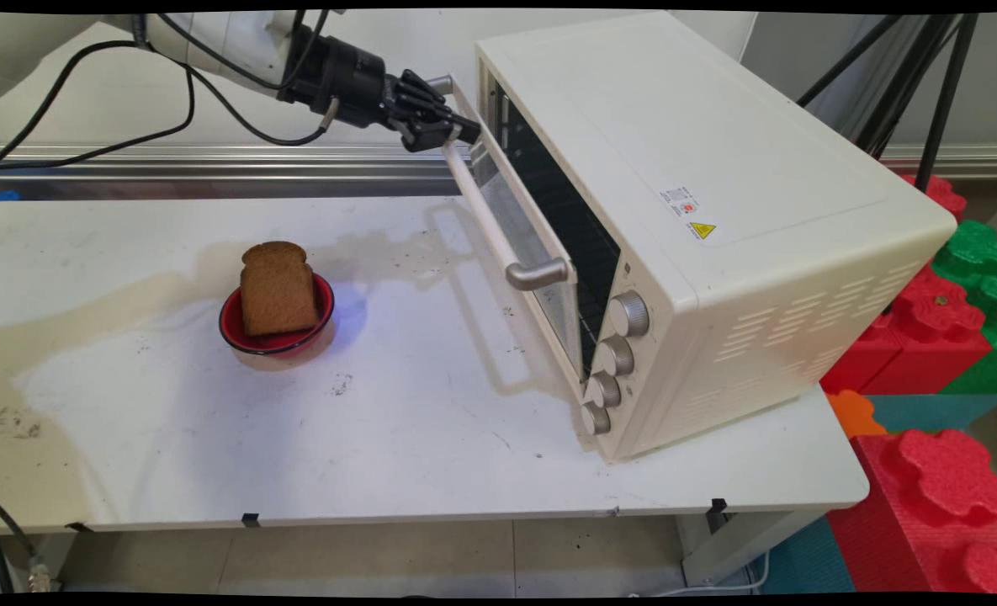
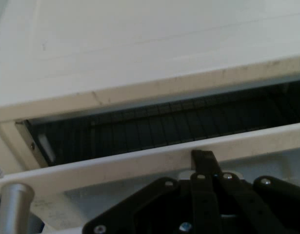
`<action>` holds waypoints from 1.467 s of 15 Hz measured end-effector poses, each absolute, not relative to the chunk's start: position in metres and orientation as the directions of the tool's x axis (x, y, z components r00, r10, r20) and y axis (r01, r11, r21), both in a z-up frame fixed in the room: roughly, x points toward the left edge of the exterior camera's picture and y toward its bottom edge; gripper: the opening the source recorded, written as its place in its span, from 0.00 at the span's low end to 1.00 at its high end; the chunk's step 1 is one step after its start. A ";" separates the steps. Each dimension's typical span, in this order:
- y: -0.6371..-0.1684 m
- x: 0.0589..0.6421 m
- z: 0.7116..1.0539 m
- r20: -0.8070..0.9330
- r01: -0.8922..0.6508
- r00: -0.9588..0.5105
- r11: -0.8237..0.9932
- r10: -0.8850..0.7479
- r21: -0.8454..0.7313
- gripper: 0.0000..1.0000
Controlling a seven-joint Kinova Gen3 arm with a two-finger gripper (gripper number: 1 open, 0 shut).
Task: Open the oven
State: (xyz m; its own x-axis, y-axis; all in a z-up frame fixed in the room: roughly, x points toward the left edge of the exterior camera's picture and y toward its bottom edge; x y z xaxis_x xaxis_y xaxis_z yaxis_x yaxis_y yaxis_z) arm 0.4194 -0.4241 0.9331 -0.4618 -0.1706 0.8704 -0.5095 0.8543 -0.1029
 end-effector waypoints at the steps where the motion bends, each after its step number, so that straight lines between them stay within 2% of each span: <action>1: -0.423 0.423 0.932 0.866 -0.505 -0.470 0.856 -0.169 -0.107 0.00; 22: -0.387 0.481 0.887 0.784 -0.447 -0.594 0.885 -0.182 -0.133 0.00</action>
